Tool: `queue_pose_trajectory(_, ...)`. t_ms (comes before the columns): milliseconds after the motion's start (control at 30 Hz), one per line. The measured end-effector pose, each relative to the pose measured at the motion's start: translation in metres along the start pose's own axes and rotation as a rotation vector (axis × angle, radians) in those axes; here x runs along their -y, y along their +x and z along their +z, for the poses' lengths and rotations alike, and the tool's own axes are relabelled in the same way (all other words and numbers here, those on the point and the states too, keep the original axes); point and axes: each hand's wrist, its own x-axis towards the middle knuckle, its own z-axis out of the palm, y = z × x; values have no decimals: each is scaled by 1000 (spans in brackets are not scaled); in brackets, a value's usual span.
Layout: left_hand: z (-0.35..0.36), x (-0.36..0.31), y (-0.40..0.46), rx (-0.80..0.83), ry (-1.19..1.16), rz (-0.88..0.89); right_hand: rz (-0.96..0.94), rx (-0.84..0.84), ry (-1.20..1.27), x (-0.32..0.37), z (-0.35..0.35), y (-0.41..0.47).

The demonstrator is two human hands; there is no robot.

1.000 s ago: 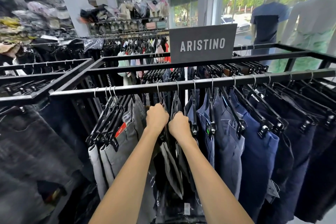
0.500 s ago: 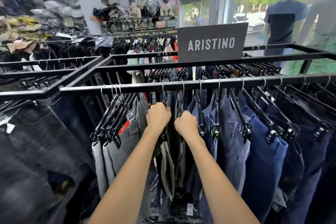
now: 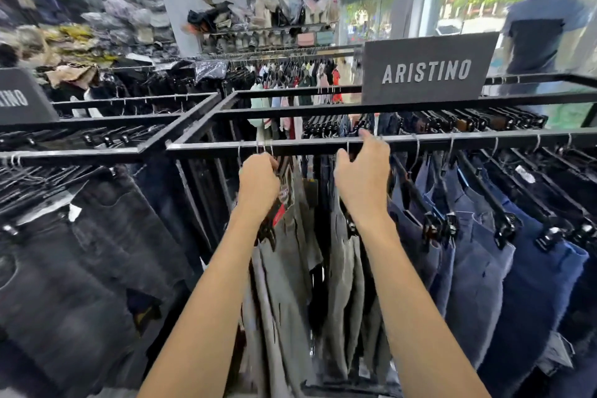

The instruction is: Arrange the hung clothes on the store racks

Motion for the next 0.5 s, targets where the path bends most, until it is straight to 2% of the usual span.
queue_pose_trajectory(133,0,21,-9,275,190,61,43,131,50,25,41,-21)
queue_pose_trajectory(233,9,30,-17,277,187,161,221,293,-4,23,71,-36)
queue_pose_trajectory(333,8,34,-22,318,185,146,387,413,9,12,98,-50)
queue_pose_trajectory(500,5,43,-23,380,255,195,520,401,93,-5,128,-43)
